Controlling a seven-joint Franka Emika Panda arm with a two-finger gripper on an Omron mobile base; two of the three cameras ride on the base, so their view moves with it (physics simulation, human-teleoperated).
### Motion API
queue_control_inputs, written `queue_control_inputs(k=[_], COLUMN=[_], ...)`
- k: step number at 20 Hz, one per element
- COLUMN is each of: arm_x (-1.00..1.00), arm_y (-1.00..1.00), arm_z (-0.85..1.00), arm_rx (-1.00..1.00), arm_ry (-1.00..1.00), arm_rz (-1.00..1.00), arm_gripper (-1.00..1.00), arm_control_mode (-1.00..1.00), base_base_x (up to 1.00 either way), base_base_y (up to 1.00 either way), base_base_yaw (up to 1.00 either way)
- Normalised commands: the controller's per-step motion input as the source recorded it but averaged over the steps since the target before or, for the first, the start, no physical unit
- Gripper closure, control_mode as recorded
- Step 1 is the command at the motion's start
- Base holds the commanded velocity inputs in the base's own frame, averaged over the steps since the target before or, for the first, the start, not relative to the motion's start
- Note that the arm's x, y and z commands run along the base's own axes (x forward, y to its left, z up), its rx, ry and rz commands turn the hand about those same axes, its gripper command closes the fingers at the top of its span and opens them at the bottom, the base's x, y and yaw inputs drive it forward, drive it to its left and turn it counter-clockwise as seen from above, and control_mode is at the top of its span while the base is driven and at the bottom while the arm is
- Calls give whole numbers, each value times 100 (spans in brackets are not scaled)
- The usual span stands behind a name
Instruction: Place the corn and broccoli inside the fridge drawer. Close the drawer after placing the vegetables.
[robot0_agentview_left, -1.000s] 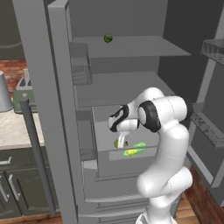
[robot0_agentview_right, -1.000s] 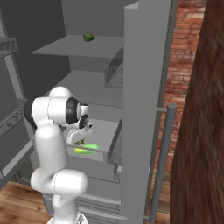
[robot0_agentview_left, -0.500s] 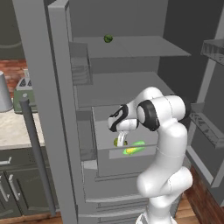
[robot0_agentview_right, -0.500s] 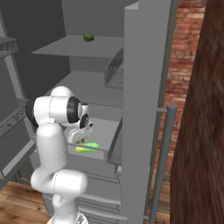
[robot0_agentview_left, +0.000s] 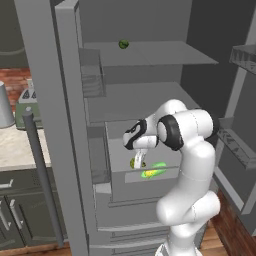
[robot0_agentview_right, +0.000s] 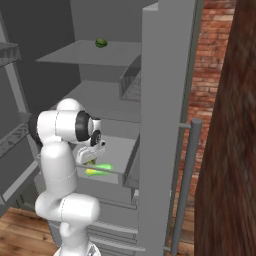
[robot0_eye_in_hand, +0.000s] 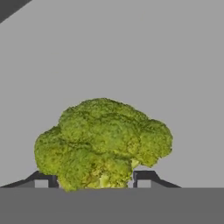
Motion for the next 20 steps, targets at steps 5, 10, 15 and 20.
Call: queue_control_inputs(k=[5, 10, 15, 20], arm_x=[-20, -22, -12, -2], arm_y=[0, -6, -9, -12], arm_z=[31, 61, 96, 100], arm_rx=[0, 0, 0, 0], arm_ry=[-15, -18, -22, -19], arm_rz=[0, -3, -4, -6], arm_gripper=[-100, -100, -100, -100], arm_control_mode=[-100, -100, -100, -100], base_base_x=[0, 0, 0, 0], base_base_y=[0, 0, 0, 0], base_base_yaw=[0, 0, 0, 0])
